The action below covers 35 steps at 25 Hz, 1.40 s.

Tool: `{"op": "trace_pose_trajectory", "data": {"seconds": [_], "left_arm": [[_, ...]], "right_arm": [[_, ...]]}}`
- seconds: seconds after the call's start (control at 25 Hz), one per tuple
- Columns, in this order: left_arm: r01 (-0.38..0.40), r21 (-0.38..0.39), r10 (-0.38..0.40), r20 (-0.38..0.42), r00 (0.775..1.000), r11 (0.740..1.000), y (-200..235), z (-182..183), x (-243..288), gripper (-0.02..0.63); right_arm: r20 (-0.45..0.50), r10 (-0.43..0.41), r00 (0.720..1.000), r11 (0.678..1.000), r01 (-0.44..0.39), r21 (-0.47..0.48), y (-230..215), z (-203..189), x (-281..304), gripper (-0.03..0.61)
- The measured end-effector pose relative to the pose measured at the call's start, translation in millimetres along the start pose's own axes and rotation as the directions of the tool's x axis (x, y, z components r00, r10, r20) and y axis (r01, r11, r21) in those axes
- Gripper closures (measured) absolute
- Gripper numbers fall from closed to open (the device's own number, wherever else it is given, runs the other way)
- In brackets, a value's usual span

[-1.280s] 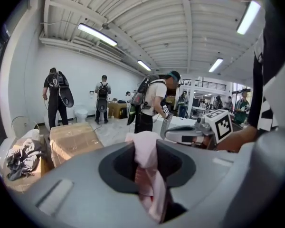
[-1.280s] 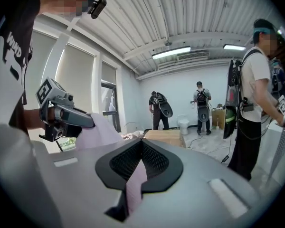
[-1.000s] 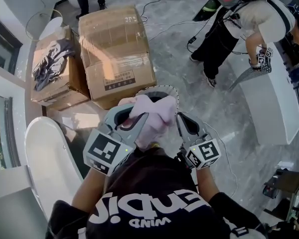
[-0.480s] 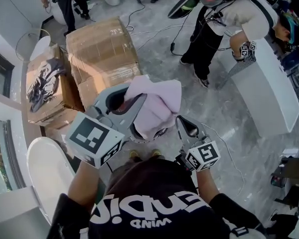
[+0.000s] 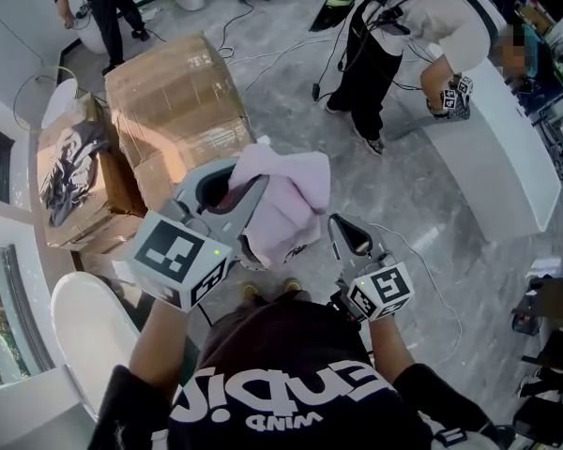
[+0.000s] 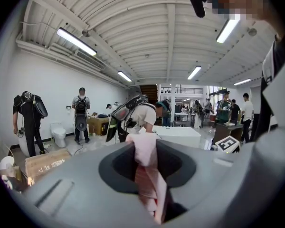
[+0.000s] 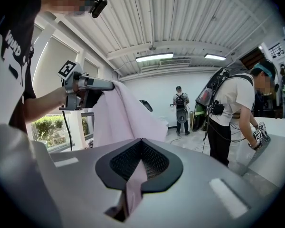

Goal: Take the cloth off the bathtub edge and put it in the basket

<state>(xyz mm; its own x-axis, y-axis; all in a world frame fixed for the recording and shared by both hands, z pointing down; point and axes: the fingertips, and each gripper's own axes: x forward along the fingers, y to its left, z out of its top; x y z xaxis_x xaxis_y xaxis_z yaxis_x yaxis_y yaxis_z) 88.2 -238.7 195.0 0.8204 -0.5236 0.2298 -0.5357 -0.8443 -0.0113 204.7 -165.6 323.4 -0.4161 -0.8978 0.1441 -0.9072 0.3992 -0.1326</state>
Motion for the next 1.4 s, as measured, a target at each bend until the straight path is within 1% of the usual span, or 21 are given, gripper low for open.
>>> {"op": "trace_pose_trajectory", "data": {"seconds": [0.24, 0.44, 0.56, 0.72, 0.92, 1.04, 1.16, 1.28, 1.4], "left_arm": [[-0.002, -0.021, 0.001, -0.023, 1.0, 1.0, 5.9, -21.7, 9.0, 0.538], [-0.006, -0.039, 0.005, -0.029, 1.0, 0.999, 13.6, -59.8, 22.1, 0.538], [-0.015, -0.056, 0.013, -0.038, 0.999, 0.998, 21.5, -91.7, 30.9, 0.538], [-0.009, -0.092, 0.002, -0.067, 0.998, 0.996, 26.5, -136.4, 44.2, 0.538], [-0.031, -0.134, 0.018, -0.099, 0.995, 0.99, 37.6, -192.7, 64.8, 0.538], [-0.033, -0.148, 0.017, -0.112, 0.994, 0.988, 40.3, -226.7, 78.2, 0.538], [-0.033, -0.149, 0.009, -0.153, 0.988, 0.988, 41.2, -266.5, 87.6, 0.538], [-0.055, -0.186, 0.022, -0.175, 0.984, 0.981, 44.7, -306.1, 99.5, 0.538], [-0.074, -0.23, 0.024, -0.213, 0.977, 0.971, 42.7, -348.9, 109.8, 0.538]], "right_arm": [[-0.016, 0.007, 1.0, 1.0, -0.007, 0.001, -3.8, 0.7, 7.8, 0.569], [-0.035, 0.01, 0.999, 1.0, -0.01, 0.024, -13.2, -17.9, 23.0, 0.569], [-0.053, 0.019, 0.998, 0.999, -0.017, 0.039, -16.7, -31.2, 36.6, 0.569], [-0.088, 0.027, 0.996, 0.999, -0.023, 0.044, -22.8, -51.2, 52.2, 0.569], [-0.104, 0.025, 0.994, 0.998, -0.02, 0.058, -37.6, -76.6, 69.3, 0.569], [-0.118, 0.008, 0.993, 0.997, 0.001, 0.076, -49.2, -100.0, 76.7, 0.569], [-0.126, -0.019, 0.992, 0.995, 0.031, 0.096, -56.6, -123.8, 82.7, 0.569], [-0.141, -0.033, 0.989, 0.991, 0.051, 0.121, -62.5, -152.2, 88.0, 0.569], [-0.181, -0.041, 0.983, 0.986, 0.069, 0.153, -64.9, -185.8, 89.3, 0.569]]}}
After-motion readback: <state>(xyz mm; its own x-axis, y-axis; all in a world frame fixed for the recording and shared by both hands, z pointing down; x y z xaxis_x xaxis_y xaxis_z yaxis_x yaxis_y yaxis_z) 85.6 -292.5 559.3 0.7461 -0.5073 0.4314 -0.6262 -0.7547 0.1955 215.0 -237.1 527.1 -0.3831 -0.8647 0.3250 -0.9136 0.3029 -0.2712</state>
